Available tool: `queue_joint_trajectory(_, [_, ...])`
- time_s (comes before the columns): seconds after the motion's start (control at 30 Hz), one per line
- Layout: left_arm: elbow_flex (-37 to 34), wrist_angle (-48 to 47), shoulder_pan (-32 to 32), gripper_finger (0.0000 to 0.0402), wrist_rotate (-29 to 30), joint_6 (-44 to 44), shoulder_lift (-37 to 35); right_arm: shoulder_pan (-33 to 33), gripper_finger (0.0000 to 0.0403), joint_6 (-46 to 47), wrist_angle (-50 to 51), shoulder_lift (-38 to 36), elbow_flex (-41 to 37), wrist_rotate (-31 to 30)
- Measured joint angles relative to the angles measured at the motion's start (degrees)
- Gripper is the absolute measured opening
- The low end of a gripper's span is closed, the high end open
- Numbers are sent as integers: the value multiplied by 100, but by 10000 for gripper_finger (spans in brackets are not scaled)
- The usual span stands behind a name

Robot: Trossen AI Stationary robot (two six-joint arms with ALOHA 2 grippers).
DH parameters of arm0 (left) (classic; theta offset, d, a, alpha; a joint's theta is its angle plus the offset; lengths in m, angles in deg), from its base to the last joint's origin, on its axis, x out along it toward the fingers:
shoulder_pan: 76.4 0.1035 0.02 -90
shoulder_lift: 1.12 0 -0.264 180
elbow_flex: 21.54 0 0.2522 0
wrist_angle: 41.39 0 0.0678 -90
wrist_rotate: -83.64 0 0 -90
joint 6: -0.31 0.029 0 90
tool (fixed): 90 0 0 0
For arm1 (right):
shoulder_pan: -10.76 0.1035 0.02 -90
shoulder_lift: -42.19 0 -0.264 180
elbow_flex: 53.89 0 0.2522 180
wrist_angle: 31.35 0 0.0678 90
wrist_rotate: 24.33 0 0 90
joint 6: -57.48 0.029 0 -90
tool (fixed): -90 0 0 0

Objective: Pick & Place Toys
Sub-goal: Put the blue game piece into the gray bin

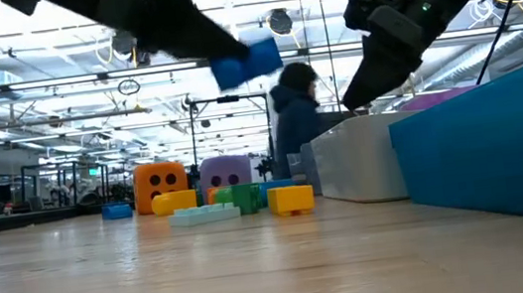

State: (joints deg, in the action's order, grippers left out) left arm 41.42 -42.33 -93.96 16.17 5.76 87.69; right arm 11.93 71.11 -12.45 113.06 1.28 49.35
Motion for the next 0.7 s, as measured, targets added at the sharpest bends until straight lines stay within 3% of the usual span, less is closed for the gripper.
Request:
queue_joint_trajectory(0.17, [5, 103, 2, 174, 841, 1078, -283, -2, 238, -75, -435, 0, 0, -9])
queue_joint_trajectory(0.4, [5, 14, -57, 174, 1528, 1666, -260, -2, 237, -234, -1521, 0, 0, 1])
queue_joint_trajectory(0.7, [5, 53, -171, 172, 1651, 1689, -257, 9, 246, 202, -2230, 88, -2, 784])
